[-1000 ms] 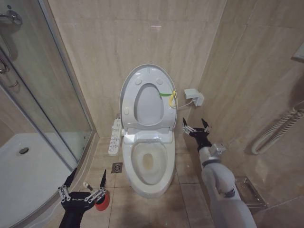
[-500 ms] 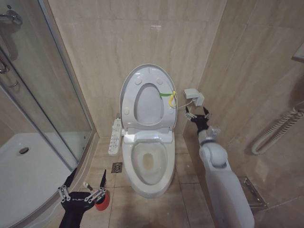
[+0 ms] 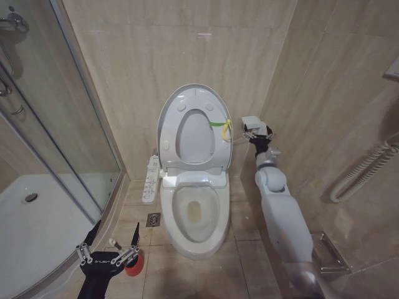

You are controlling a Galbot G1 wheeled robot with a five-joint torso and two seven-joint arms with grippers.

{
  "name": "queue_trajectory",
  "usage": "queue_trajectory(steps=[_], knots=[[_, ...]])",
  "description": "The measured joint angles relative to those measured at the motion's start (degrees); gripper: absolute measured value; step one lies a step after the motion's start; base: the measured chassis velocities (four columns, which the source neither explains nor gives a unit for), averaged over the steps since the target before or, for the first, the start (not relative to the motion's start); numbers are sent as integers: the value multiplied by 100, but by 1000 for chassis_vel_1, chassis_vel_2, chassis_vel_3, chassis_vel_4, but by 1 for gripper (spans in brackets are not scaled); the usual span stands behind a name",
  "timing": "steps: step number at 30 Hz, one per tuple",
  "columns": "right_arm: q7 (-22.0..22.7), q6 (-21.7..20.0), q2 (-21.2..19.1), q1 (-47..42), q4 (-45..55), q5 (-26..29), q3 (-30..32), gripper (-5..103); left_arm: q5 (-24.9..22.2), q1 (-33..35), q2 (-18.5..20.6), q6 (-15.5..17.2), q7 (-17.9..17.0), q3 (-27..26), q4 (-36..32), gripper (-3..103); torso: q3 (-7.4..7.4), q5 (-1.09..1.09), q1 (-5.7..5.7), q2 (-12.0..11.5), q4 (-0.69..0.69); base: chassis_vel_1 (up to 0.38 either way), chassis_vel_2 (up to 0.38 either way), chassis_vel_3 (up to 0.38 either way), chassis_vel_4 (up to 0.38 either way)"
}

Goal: Open the toilet lid, clean the toilet bowl with a toilet brush, close the toilet lid, and flush.

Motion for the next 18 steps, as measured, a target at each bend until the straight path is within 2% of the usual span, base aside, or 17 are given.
queue_trajectory(steps=[6, 12, 15, 18], knots=[[7, 198, 132, 329, -393, -142, 14, 100, 0, 0, 0, 0, 0, 0, 0, 100, 0, 0, 0, 0, 1, 0, 0, 0, 0], [108, 696, 234, 851, -1085, -442, -30, 100, 0, 0, 0, 0, 0, 0, 0, 100, 0, 0, 0, 0, -1, 0, 0, 0, 0], [463, 1096, 390, 1185, -1580, -967, -39, 100, 0, 0, 0, 0, 0, 0, 0, 100, 0, -1, 0, 0, 1, 0, 0, 0, 0], [591, 1218, 469, 1285, -1712, -1112, -37, 100, 0, 0, 0, 0, 0, 0, 0, 100, -1, -1, 0, 1, 2, 0, 0, 0, 0]])
